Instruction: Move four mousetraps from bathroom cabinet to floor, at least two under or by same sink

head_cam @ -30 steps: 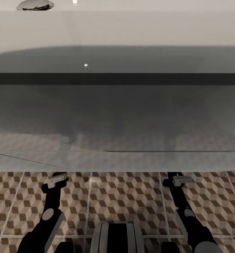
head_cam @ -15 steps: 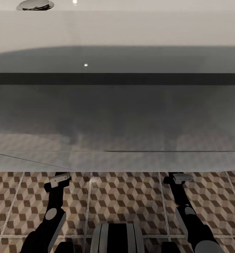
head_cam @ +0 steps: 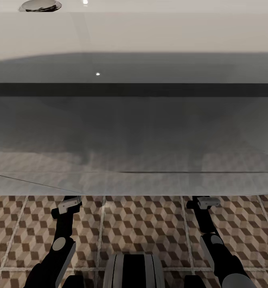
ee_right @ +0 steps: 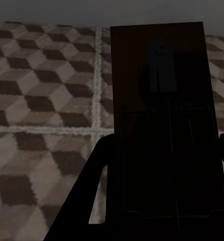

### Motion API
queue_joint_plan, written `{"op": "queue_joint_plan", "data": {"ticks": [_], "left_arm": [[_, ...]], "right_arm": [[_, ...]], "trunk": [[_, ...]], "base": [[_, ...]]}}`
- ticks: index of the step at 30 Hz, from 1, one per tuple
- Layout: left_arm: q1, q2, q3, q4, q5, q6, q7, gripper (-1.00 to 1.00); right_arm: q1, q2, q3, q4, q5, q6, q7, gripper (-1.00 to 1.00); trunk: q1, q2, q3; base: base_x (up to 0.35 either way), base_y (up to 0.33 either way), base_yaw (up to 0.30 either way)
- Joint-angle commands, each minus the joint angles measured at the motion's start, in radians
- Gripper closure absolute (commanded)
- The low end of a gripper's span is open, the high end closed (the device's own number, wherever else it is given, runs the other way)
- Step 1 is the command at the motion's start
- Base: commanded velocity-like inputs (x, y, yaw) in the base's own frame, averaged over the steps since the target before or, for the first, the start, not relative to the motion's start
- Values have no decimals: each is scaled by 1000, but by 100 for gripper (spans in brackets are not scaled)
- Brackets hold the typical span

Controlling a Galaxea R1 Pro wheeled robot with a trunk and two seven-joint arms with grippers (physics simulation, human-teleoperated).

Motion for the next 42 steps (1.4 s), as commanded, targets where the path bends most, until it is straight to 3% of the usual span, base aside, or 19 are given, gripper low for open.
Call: {"op": "queue_joint_plan", "data": {"ticks": [1, 42], "left_arm": [[0, 0, -2, 1, -4, -2, 6, 100], [0, -8, -1, 2, -4, -5, 20, 100]], "right_arm": [[-1, 1, -6, 1, 5, -3, 8, 100], [-1, 1, -6, 2, 7, -2, 10, 100]], "trunk": [[0, 0, 0], [0, 0, 0]], "base": [[0, 0, 0], [7, 0, 0]]}}
